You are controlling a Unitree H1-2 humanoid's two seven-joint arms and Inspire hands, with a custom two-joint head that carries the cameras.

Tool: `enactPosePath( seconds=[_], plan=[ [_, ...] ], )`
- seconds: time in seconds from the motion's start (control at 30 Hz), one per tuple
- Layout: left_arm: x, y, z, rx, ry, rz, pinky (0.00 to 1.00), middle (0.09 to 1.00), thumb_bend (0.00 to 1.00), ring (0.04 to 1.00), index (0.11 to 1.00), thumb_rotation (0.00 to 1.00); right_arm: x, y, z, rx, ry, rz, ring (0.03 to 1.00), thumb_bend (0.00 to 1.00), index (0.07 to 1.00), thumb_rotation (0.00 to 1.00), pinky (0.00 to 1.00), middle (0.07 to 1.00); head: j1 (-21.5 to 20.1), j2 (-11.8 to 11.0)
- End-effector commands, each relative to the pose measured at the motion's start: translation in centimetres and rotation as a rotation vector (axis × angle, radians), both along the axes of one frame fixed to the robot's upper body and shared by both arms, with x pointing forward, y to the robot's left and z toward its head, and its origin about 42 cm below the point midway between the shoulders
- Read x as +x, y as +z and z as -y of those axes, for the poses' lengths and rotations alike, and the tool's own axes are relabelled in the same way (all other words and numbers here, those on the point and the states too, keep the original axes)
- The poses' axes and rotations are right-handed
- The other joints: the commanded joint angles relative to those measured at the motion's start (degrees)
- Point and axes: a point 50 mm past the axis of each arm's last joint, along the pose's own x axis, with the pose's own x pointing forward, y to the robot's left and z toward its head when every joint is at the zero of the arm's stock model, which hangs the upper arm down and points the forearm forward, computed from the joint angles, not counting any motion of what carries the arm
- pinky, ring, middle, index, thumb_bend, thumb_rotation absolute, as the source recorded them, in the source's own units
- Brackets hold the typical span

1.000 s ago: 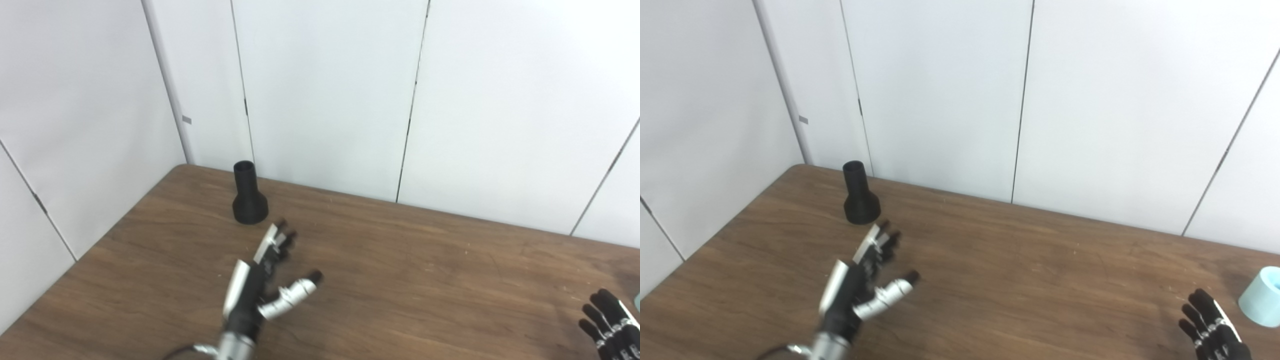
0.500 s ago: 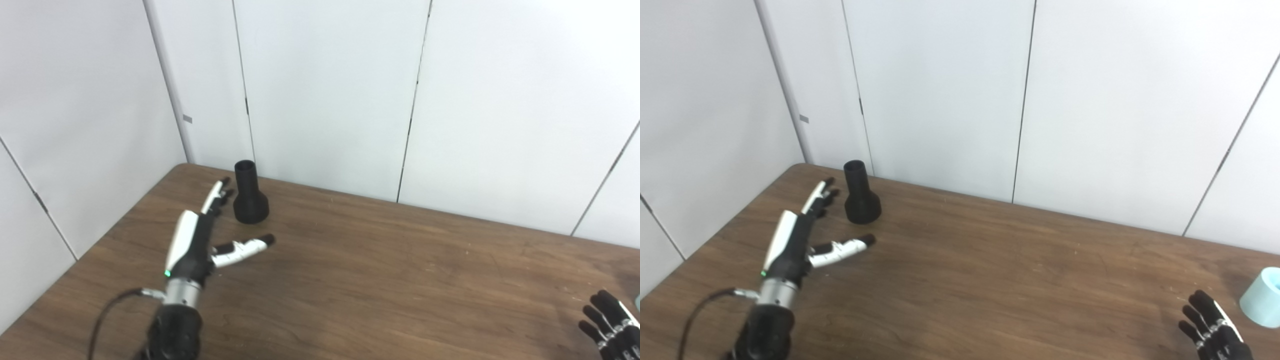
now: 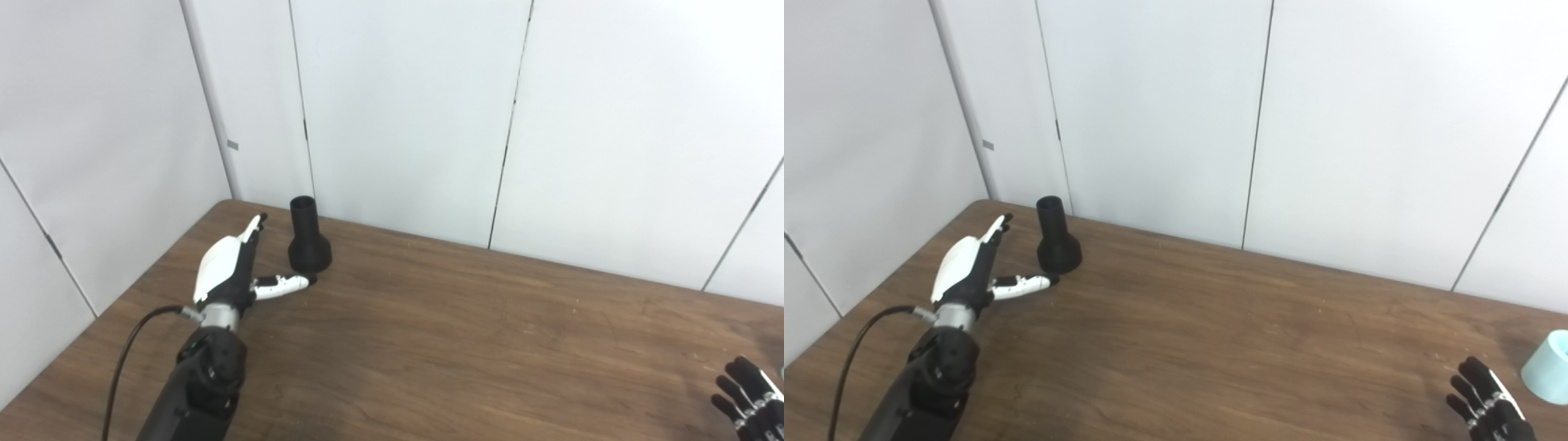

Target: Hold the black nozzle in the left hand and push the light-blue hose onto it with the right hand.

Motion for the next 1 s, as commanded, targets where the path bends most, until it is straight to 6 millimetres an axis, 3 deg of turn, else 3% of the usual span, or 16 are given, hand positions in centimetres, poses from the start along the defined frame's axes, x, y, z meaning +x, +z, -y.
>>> enactPosePath(
  seconds=[0.0, 0.27, 0.47, 0.8, 0.97],
  plan=[
    [1.8, 2.1, -0.9, 0.073, 0.01, 0.039, 0.97, 0.931, 0.94, 0.957, 0.907, 0.4, -1.0, -2.1, -0.4, 0.02, -0.009, -0.055, 0.913, 0.55, 0.905, 0.99, 0.86, 0.917, -0.2, 0.08],
    [4.8, 2.7, -1.3, 0.081, 0.026, -0.013, 1.0, 0.942, 0.96, 0.973, 0.905, 0.42, -1.0, -2.1, -0.6, 0.008, -0.006, -0.048, 0.899, 0.55, 0.902, 0.98, 0.84, 0.905, -0.5, 0.17],
    [8.4, 2.9, -2.2, 0.084, 0.048, -0.071, 1.0, 0.953, 1.0, 0.998, 0.922, 0.47, -1.0, -2.1, -0.7, -0.001, -0.003, -0.043, 0.898, 0.56, 0.904, 0.98, 0.84, 0.904, -0.66, 0.22],
    [11.4, 3.5, -2.6, 0.074, 0.064, -0.118, 1.0, 0.972, 1.0, 1.0, 0.942, 0.5, -1.0, -2.1, -0.8, -0.01, -0.005, -0.044, 0.9, 0.57, 0.905, 0.98, 0.85, 0.906, -1.19, 0.43],
    [11.8, 3.7, -2.0, 0.059, 0.055, -0.13, 1.0, 0.967, 1.0, 1.0, 0.941, 0.49, -1.0, -2.1, -0.9, -0.013, -0.007, -0.044, 0.9, 0.56, 0.905, 0.98, 0.84, 0.907, -1.43, 0.6]
  ],
)
